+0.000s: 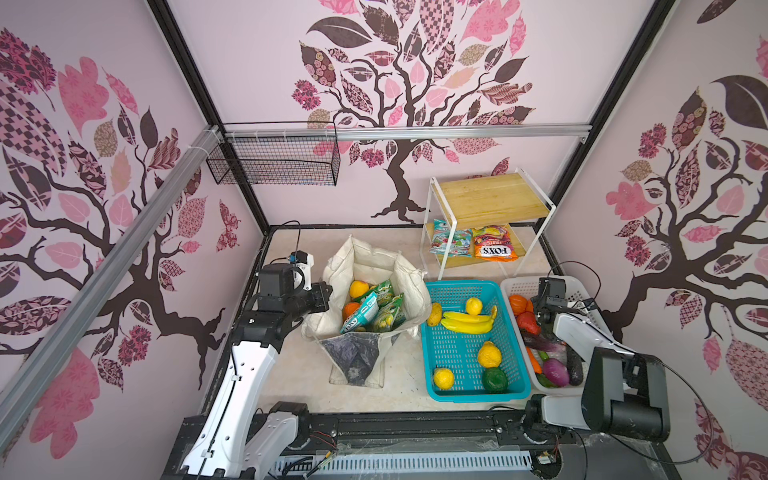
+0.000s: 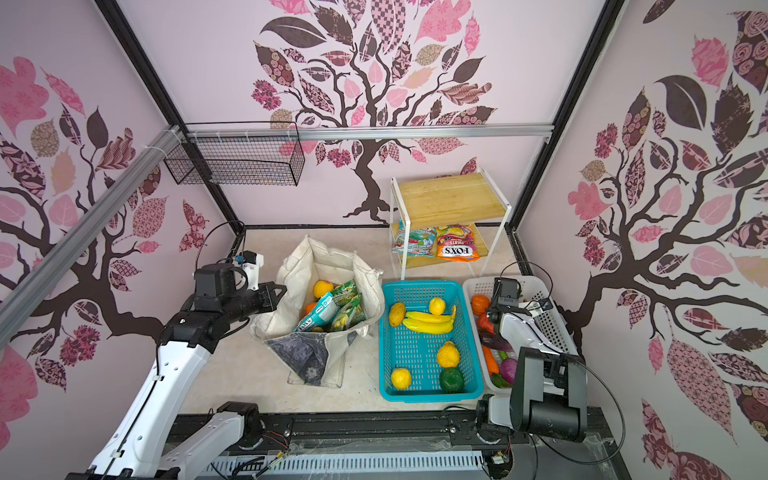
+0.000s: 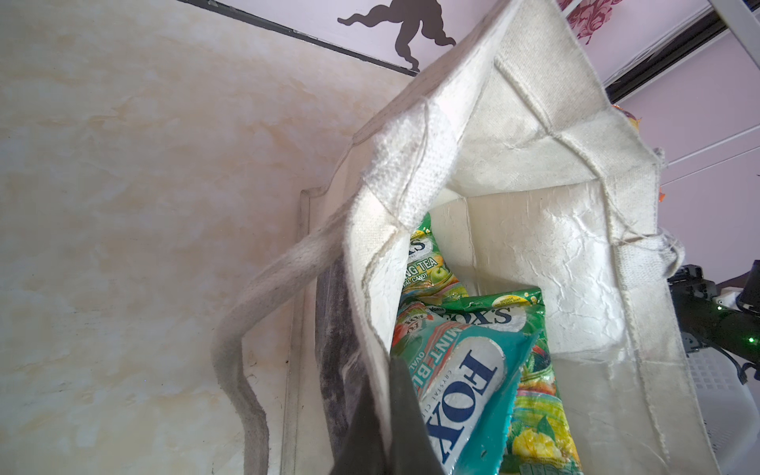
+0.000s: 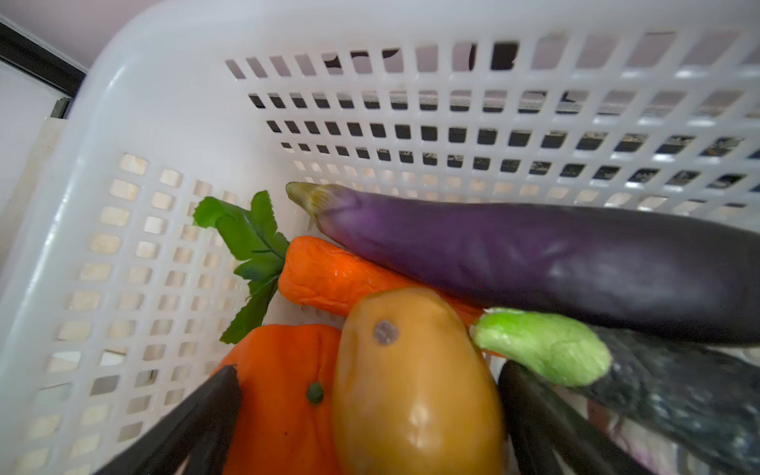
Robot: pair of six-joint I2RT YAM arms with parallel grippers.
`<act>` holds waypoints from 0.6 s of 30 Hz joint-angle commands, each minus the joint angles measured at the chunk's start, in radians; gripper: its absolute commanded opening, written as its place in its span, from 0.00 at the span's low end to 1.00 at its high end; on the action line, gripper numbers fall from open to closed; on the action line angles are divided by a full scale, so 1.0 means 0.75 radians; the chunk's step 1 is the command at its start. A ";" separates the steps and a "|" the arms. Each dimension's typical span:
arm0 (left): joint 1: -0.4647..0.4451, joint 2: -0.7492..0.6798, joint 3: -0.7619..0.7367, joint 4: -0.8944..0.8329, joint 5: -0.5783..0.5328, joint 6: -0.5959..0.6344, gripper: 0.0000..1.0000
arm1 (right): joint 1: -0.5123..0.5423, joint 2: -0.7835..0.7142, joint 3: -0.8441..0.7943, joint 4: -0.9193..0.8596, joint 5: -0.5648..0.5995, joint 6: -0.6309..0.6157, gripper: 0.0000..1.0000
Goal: Place the food into the grocery bag and tie it
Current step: 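Lower the right gripper into the white basket and grasp the brown potato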
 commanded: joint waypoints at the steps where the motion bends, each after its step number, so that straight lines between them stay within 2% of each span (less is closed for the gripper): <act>1: -0.006 -0.007 -0.034 -0.009 0.016 0.018 0.00 | 0.014 0.044 -0.071 -0.173 -0.168 -0.034 1.00; 5: -0.007 -0.011 -0.037 -0.008 0.016 0.019 0.00 | 0.014 0.046 -0.074 -0.181 -0.159 -0.029 0.91; 10: -0.008 -0.007 -0.036 -0.010 0.010 0.020 0.00 | 0.014 -0.012 -0.072 -0.195 -0.155 -0.038 0.87; 13: -0.007 -0.015 -0.034 -0.010 0.002 0.021 0.00 | 0.014 -0.065 -0.074 -0.204 -0.142 -0.036 0.79; 18: -0.008 -0.008 -0.034 -0.008 0.016 0.019 0.00 | 0.014 -0.130 -0.062 -0.239 -0.154 -0.031 0.79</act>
